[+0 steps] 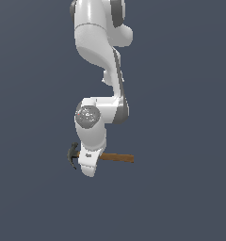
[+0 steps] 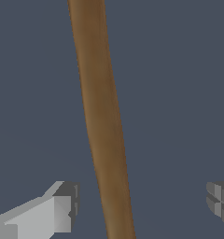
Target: Pick up the object and move it to a goal position.
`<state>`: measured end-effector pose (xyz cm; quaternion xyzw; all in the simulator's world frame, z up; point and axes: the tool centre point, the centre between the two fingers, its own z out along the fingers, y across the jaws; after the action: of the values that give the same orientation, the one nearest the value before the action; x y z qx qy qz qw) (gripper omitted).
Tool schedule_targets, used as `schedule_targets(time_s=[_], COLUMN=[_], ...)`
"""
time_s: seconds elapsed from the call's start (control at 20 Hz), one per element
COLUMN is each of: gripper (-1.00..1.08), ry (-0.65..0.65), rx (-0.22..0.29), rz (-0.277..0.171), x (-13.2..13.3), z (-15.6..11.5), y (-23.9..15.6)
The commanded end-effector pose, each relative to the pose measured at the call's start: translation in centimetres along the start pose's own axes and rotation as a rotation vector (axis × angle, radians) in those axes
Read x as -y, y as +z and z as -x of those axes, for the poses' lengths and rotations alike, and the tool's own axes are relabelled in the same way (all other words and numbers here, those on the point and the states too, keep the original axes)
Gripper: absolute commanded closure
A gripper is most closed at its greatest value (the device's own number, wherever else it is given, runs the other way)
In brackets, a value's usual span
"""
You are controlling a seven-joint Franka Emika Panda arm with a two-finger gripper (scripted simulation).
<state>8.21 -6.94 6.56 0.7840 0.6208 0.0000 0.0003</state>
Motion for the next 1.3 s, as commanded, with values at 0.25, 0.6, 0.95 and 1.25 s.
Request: schedule_targets(time_s=[0.25,0.6,0.95,1.25], gripper=[-0.92,-0.92,1.08,1.08], ry=[-0.003,-0.005,-0.005,-0.003], rx=[0.0,0.0,0.0,0.001], rz=[-0.001,0.0,0.0,-0.003], x=[0.1,0.1,0.0,0.1], z=[0.0,0.0,0.0,0.1], y=[3.0,5.0,4.9,4.9])
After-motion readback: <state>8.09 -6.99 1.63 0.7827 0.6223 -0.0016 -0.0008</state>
